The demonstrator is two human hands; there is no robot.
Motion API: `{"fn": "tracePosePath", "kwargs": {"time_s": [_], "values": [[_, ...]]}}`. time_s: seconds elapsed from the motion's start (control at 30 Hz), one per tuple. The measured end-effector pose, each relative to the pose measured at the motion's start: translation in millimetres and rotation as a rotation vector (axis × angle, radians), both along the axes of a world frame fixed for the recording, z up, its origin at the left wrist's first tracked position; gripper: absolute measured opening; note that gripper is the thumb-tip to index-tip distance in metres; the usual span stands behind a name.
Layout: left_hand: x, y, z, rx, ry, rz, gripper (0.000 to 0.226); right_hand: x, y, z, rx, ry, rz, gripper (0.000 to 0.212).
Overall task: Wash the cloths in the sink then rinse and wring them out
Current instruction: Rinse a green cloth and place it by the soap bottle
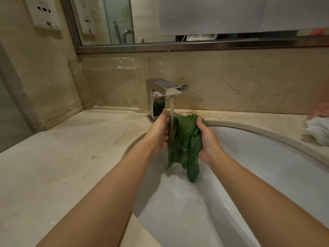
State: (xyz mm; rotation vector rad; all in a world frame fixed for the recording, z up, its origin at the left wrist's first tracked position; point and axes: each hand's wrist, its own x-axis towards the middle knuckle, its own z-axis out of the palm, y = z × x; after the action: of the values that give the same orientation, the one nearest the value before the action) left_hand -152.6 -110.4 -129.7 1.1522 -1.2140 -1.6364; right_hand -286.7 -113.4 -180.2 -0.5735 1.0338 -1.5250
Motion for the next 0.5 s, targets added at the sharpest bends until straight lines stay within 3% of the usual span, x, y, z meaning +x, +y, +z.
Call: {"fn": "tracePosePath", "kwargs": {"time_s": [0.2, 0.3, 0.5], "values": [[-2.8, 3.0, -2.0, -0.121, -0.161, -0.071, 0.054, -5.2, 4.8, 3.5, -0.005, -0.049, -0.096, 0.066], [-4.4, 4.7, -1.6, -0.145, -0.136, -0.038, 0.050, -5.4, 3.6, 3.5, 0.007, -0.068, -0.121, 0.075], [-4.4, 6.2, 1.2, -0.218, -0.008, 0.115, 0.046, -1.5, -1.0, 5.7, -0.011, -0.100, -0.057, 0.057]]}}
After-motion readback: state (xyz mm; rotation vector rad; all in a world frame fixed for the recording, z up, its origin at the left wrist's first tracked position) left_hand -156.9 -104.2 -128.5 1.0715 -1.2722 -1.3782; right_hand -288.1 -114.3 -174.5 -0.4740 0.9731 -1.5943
